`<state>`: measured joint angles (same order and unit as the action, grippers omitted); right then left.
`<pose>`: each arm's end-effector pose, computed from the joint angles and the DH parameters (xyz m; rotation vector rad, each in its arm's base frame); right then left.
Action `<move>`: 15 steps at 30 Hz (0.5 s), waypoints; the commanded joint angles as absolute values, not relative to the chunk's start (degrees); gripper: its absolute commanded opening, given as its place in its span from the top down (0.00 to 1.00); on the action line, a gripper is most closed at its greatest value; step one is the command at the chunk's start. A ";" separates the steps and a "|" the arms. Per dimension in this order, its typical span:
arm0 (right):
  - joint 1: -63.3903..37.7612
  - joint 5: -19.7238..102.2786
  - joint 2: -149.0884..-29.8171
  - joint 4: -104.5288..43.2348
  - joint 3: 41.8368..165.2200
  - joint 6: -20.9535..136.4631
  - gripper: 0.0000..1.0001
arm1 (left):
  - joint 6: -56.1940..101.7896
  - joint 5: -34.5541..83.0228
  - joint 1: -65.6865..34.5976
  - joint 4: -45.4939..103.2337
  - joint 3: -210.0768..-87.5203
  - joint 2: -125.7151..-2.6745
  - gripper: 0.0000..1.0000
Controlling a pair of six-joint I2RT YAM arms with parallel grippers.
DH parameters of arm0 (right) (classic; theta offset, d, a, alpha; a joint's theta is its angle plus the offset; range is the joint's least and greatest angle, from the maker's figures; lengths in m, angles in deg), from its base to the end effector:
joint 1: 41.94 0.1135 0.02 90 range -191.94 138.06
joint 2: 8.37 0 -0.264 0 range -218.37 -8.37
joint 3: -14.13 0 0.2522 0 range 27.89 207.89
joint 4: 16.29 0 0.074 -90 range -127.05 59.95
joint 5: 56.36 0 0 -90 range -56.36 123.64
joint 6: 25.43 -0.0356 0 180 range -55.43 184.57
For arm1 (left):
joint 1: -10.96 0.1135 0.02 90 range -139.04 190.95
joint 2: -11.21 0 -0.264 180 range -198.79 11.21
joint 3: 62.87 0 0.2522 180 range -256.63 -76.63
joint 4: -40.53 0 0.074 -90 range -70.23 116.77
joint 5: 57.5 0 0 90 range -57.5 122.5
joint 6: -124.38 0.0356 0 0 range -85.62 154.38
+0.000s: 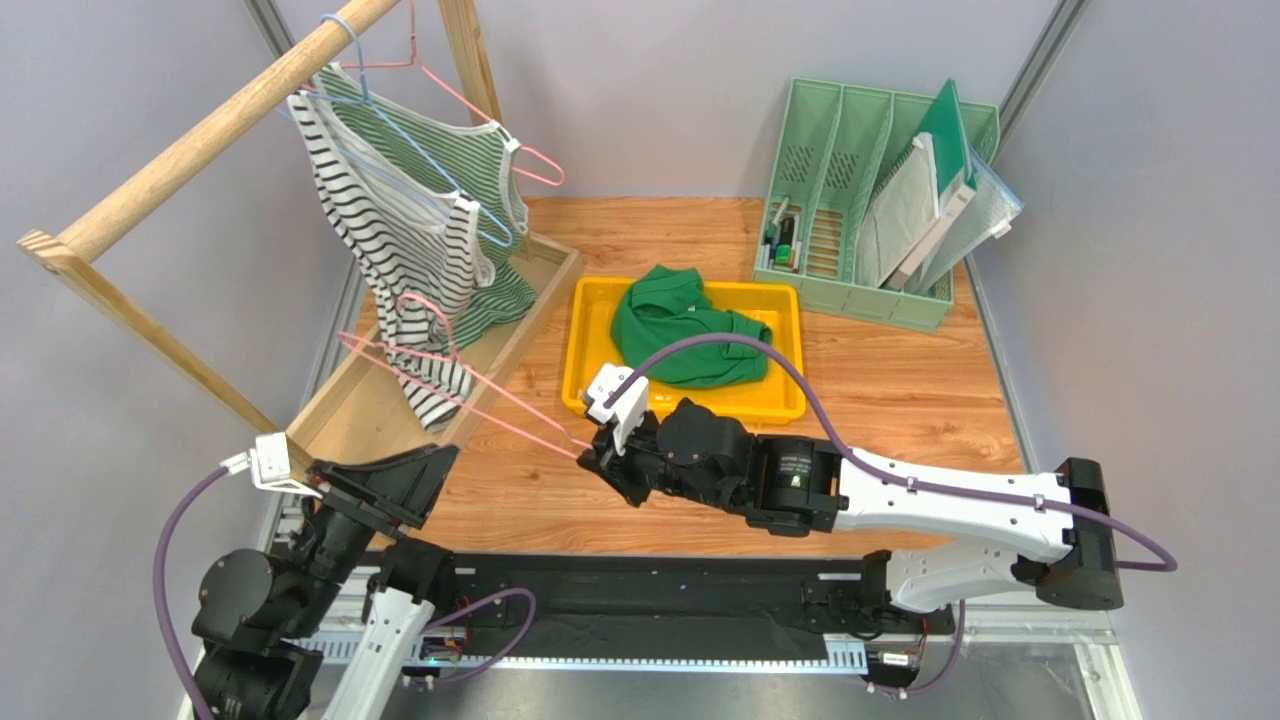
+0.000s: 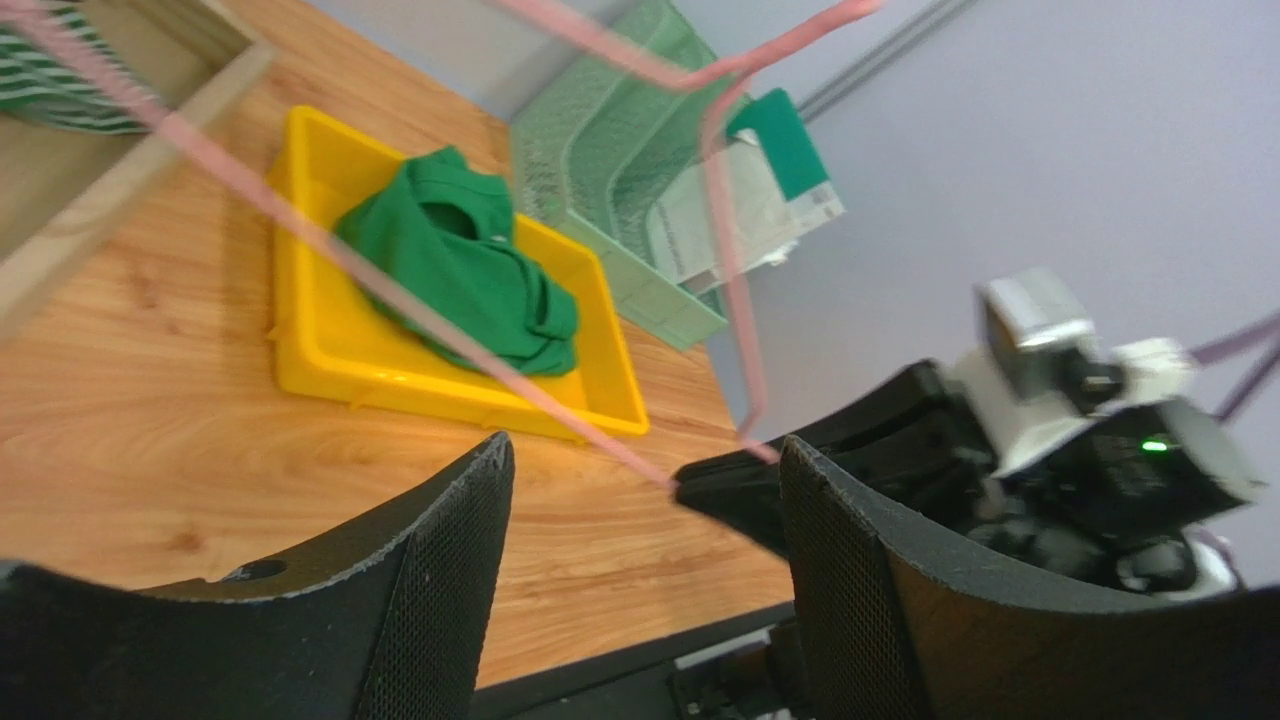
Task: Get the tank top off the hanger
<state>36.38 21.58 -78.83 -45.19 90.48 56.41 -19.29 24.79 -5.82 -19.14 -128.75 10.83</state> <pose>0.0645 0.2754 0.3456 -1.0565 1.7527 0.7684 -0.0308 0.0043 0.3558 -0.3841 1.5204 -1.0849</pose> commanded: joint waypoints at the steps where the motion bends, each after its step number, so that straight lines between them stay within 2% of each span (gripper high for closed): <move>1: 36.54 16.32 -82.53 -44.03 98.89 67.99 1.00 | -14.76 30.11 -5.66 -30.18 -130.24 17.27 0.30; 15: 33.47 21.86 -112.41 -47.63 139.76 75.73 1.00 | -11.59 37.06 -5.66 -44.59 -140.34 18.51 0.34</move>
<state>33.65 20.40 -106.56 -47.11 129.93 72.65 -14.57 33.14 -5.82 -39.60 -136.86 10.74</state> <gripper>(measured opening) 0.015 0.664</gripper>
